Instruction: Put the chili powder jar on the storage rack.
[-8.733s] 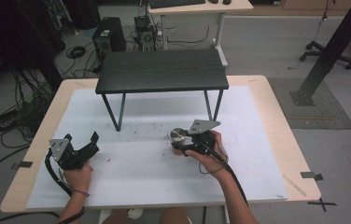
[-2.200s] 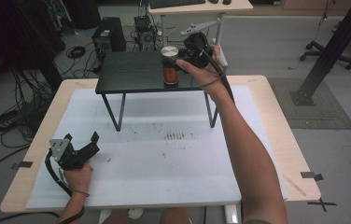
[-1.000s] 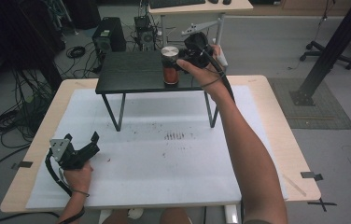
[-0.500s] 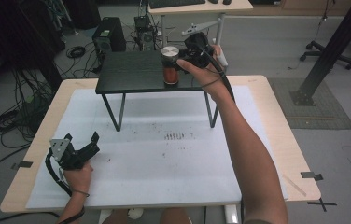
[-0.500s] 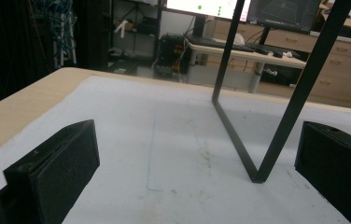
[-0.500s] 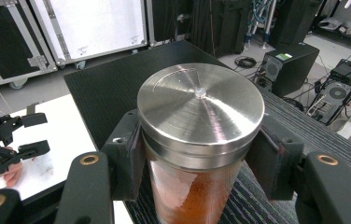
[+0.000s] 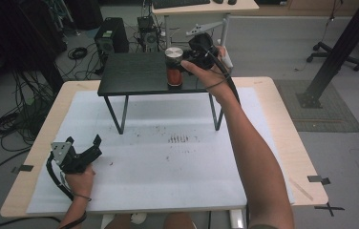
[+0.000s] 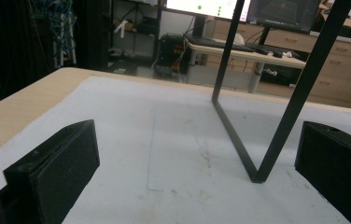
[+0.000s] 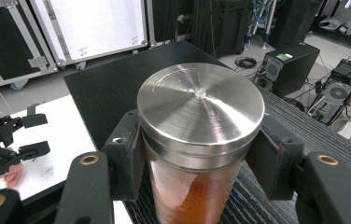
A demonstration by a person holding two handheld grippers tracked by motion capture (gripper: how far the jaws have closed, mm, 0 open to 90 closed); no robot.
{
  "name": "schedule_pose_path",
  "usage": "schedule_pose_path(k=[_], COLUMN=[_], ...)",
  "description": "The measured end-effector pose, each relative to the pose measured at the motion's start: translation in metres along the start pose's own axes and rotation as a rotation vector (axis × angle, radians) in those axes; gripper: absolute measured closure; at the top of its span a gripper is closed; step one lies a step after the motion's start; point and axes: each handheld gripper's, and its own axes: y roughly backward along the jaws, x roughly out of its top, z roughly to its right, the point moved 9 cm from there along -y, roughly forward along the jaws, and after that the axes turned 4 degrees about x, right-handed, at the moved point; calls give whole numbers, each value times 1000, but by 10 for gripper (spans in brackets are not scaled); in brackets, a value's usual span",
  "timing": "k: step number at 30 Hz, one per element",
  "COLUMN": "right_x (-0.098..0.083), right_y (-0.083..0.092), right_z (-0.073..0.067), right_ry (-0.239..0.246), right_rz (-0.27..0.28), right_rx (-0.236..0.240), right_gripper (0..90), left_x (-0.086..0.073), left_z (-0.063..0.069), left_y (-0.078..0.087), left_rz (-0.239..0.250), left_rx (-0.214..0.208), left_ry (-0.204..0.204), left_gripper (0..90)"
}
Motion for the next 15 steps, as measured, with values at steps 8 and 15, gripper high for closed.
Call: schedule_pose_path(k=[8, 15], right_x=[0, -2], right_y=[0, -2], right_z=[0, 1], right_ry=[-3, -23], right_rz=[1, 1], right_rx=[0, 1], right_gripper=[428, 221], left_x=[0, 0], left_z=[0, 0], left_y=[0, 0], left_rz=[0, 3], left_rx=[0, -1], left_ry=[0, 4], left_gripper=[2, 2])
